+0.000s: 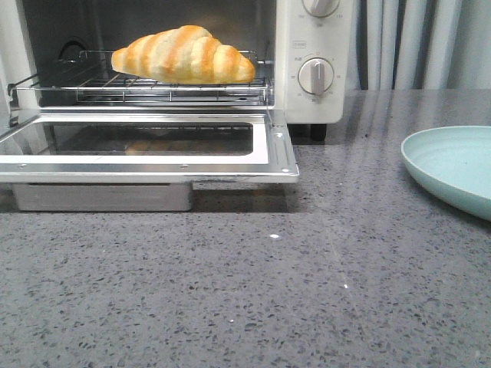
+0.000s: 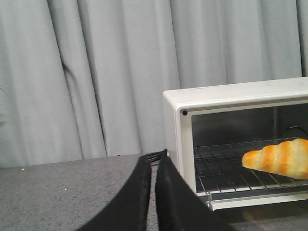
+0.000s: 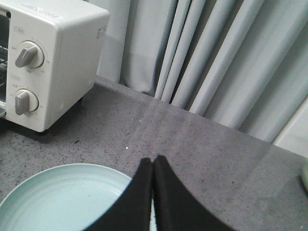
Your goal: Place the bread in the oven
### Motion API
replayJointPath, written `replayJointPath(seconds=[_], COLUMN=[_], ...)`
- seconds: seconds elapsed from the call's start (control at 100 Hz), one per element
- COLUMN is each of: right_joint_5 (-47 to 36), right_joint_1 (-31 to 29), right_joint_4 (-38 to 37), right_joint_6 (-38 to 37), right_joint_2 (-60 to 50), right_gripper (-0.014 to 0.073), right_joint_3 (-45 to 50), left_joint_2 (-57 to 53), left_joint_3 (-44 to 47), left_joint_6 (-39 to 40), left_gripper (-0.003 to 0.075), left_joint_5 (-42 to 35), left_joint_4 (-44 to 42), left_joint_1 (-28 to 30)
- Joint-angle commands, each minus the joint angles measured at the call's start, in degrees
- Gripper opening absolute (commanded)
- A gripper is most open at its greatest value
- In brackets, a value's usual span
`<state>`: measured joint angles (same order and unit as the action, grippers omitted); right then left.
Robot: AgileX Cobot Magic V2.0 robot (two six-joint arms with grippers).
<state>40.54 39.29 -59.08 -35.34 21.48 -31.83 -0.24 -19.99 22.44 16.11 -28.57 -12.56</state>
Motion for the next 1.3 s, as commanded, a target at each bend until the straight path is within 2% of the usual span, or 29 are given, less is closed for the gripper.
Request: replayJointPath(seconds=[0.0, 0.35, 1.07, 1.16, 1.29], right_joint_5=[-2.01, -10.74, -10.44, -10.44, -10.17], right_joint_1=[0.05, 0.05, 0.05, 0.05, 0.05], right_joint_4=[-4.10, -4.29, -4.29, -9.66, -9.95], right_joint_6=[-3.33, -10.01, -10.01, -10.01, -10.01], right_joint_2=[0.41, 0.41, 0.41, 0.41, 0.41], right_gripper=[-0.0046, -0.0046, -0.0045, -0.0046, -0.0046], right_joint_3=[0.12, 3.96, 3.95, 3.95, 3.95], left_joint_2=[-1.75, -1.75, -1.75, -1.75, -1.75], left_joint_3=[-1.44, -1.44, -1.44, -1.44, -1.44], left_joint_6=[0.60, 0.60, 0.60, 0.60, 0.60], left_gripper=[-0.0020, -0.0020, -0.0020, -0.0020, -0.0020], left_joint_5=[-4.30, -4.19, -4.19, -4.19, -4.19], left_joint_4=[0.22, 0.49, 0.49, 0.49, 0.49], left_joint_1=[0.11, 0.11, 0.11, 0.11, 0.11])
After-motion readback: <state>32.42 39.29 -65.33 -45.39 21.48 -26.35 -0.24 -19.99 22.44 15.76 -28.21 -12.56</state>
